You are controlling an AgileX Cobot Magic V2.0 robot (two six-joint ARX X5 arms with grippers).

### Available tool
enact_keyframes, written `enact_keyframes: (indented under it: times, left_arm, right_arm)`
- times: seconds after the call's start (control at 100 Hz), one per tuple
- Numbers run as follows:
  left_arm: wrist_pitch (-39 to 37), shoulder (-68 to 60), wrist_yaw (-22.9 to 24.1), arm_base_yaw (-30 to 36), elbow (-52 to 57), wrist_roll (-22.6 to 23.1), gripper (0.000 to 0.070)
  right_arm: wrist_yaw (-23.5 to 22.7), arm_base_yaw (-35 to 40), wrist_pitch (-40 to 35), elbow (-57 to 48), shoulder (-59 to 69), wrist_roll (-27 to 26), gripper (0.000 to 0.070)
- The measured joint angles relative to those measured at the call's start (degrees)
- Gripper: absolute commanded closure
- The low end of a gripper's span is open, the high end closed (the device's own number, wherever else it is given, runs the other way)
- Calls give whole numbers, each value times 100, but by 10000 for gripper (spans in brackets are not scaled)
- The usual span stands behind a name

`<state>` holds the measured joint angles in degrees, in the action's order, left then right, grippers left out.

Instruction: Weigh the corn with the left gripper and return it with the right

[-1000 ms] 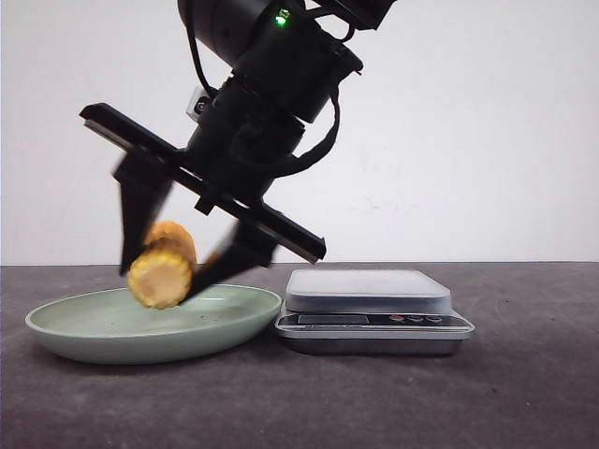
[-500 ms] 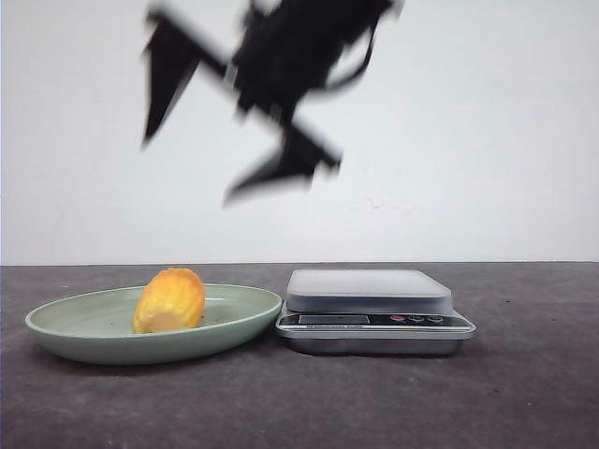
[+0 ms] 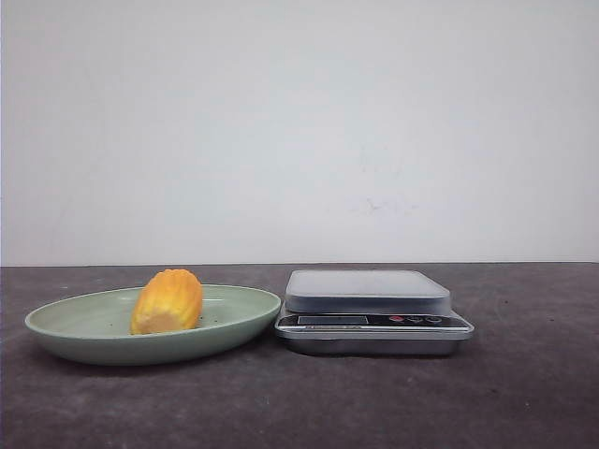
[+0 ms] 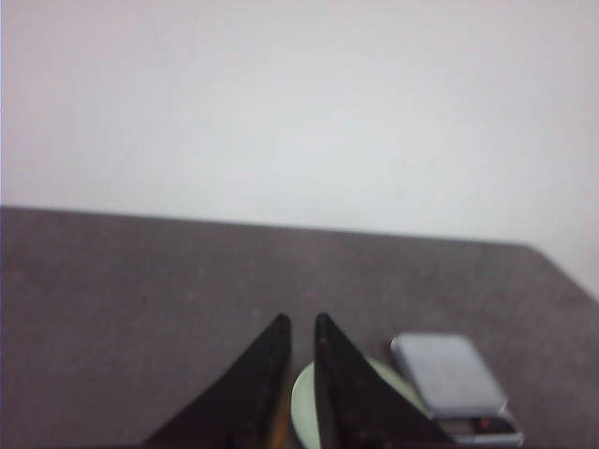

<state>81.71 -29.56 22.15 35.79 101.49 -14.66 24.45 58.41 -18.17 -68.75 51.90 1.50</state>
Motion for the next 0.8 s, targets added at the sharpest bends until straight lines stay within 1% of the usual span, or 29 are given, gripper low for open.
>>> enact_keyframes:
  times: [0.13, 0.22, 0.32, 0.45, 0.58, 0.8]
  left_arm:
    - [-2, 0, 0, 0, -704, 0, 698]
    - [-2, 0, -2, 0, -1196, -24, 699]
    - [-2, -2, -2, 0, -1517, -109, 698]
    - [-4, 0, -2, 0, -1569, -195, 699]
    - [-4, 0, -2, 0, -1567, -313, 698]
    - [-2, 0, 0, 0, -1565, -356, 698]
  right_arm:
    - [122, -20, -42, -2, -496, 313, 700]
    - [103, 4, -212, -2, -673, 365, 700]
    - [98, 4, -597, -2, -785, 361, 700]
    - [94, 4, -977, 0, -905, 358, 700]
    - [94, 4, -901, 0, -986, 358, 700]
    - [105, 4, -815, 0, -1025, 358, 700]
